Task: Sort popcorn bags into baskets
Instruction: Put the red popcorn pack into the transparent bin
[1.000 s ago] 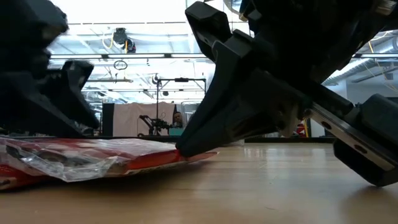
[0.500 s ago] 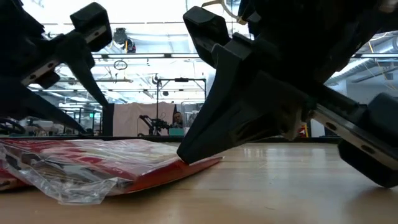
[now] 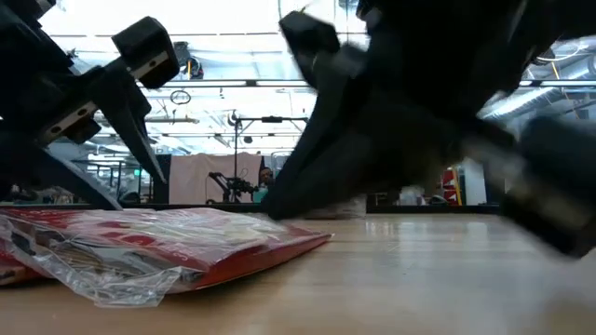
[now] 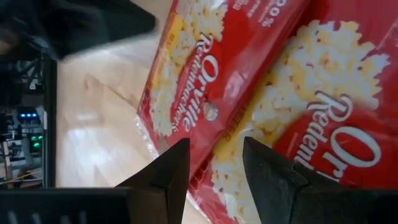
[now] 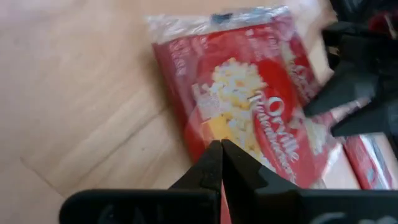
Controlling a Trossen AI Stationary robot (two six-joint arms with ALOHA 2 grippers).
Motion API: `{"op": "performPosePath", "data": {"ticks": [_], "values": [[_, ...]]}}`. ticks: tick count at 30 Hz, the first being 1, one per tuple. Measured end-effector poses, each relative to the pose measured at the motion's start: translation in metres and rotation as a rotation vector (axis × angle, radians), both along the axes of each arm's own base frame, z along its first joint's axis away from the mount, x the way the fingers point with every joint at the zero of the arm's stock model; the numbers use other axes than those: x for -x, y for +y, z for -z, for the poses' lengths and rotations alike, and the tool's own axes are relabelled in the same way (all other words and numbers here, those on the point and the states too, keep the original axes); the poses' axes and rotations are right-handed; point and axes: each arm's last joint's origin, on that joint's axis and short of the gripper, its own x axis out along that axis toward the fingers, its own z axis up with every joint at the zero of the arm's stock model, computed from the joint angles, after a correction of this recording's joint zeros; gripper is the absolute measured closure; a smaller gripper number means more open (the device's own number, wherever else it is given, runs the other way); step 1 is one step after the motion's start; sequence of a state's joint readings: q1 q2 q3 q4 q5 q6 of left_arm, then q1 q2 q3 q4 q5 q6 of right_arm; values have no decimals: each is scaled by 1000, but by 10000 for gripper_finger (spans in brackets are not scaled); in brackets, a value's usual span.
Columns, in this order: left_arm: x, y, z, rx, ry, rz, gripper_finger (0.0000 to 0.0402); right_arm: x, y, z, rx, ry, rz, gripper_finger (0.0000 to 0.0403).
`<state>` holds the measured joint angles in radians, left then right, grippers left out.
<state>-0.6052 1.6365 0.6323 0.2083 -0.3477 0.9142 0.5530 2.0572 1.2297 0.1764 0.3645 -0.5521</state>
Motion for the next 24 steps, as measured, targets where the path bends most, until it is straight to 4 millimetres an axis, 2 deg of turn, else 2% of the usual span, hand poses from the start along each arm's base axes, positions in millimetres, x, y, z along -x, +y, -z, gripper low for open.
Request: {"op": "performPosePath", "data": {"ticks": [3, 8, 14, 24], "values": [[0, 0, 4, -4, 16, -4, 250, 6, 7, -9, -43, 0, 11, 398], [-3, -1, 9, -5, 3, 0, 250, 17, 12, -8, -17, 47, 52, 373], [-11, -2, 16, 2, -32, 5, 250, 10, -1, 7, 8, 89, 103, 364], [-15, -4, 19, 4, -68, 26, 250, 2, -21, 11, 24, 100, 138, 392]]}}
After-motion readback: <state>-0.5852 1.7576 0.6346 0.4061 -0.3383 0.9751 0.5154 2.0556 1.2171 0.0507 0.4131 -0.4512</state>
